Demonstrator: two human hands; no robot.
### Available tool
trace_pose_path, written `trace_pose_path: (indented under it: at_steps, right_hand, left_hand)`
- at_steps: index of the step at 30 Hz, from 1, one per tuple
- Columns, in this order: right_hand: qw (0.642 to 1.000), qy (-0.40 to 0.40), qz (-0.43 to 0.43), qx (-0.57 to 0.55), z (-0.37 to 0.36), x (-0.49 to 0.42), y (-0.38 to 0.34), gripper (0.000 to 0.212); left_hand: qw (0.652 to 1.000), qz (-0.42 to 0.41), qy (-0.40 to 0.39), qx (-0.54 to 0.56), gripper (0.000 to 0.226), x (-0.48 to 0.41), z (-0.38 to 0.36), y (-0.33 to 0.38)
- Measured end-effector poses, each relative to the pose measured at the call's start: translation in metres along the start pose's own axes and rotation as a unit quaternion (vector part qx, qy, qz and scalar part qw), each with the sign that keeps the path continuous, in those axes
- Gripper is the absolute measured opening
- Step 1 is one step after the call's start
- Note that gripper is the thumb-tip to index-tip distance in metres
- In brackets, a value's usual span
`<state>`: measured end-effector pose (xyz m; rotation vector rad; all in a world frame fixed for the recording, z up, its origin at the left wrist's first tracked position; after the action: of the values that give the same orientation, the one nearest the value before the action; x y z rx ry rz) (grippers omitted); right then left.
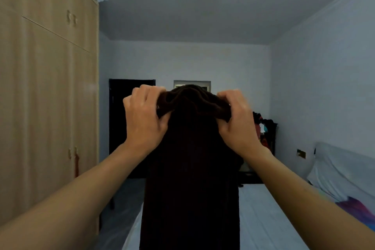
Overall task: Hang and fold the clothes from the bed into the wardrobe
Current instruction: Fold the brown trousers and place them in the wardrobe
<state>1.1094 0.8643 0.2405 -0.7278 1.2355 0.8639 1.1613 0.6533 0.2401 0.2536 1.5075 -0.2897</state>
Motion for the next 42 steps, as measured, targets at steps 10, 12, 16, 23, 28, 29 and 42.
trace_pose_path:
  at_steps: [10,12,16,23,28,29,42]
  right_hand:
    - [0.984,0.113,0.124,0.056,0.028,-0.043,-0.041,0.043]
    - [0.983,0.114,0.14,0.041,0.03,-0.046,-0.042,0.044]
    - [0.979,0.125,0.161,0.011,0.031,-0.051,-0.032,0.04]
    - [0.982,0.126,0.143,-0.012,0.003,-0.058,0.037,0.029]
    - [0.995,0.057,0.083,-0.019,-0.058,-0.035,0.127,0.027]
    - [0.997,0.04,0.068,-0.017,-0.071,-0.027,0.145,0.027]
    - [0.998,0.064,0.014,-0.013,-0.061,-0.014,0.156,0.032]
  left_hand:
    - [0.982,-0.122,0.14,-0.019,0.017,-0.048,0.056,0.022]
    - [0.98,-0.132,0.15,-0.019,0.016,-0.051,0.057,0.024]
    - [0.976,-0.149,0.156,0.012,0.019,-0.055,0.051,0.025]
    - [0.988,-0.12,0.095,0.008,0.018,-0.062,-0.014,0.013]
    - [0.998,-0.062,0.019,0.001,0.024,-0.031,-0.111,-0.022]
    - [0.999,-0.05,-0.002,-0.006,0.026,-0.022,-0.132,-0.029]
    - [0.999,-0.032,-0.004,0.033,0.031,-0.008,-0.15,-0.021]
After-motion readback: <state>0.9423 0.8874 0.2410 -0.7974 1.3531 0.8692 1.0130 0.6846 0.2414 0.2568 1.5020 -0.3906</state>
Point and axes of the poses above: each hand's wrist, its own x-axis away from the middle knuckle, its own z-axis out of the back of the hand, y = z × x, the point moved 7 cm from there along -x, towards the middle knuckle, and after that the axes turned 3 degrees about -y, right-handed, at the moved point
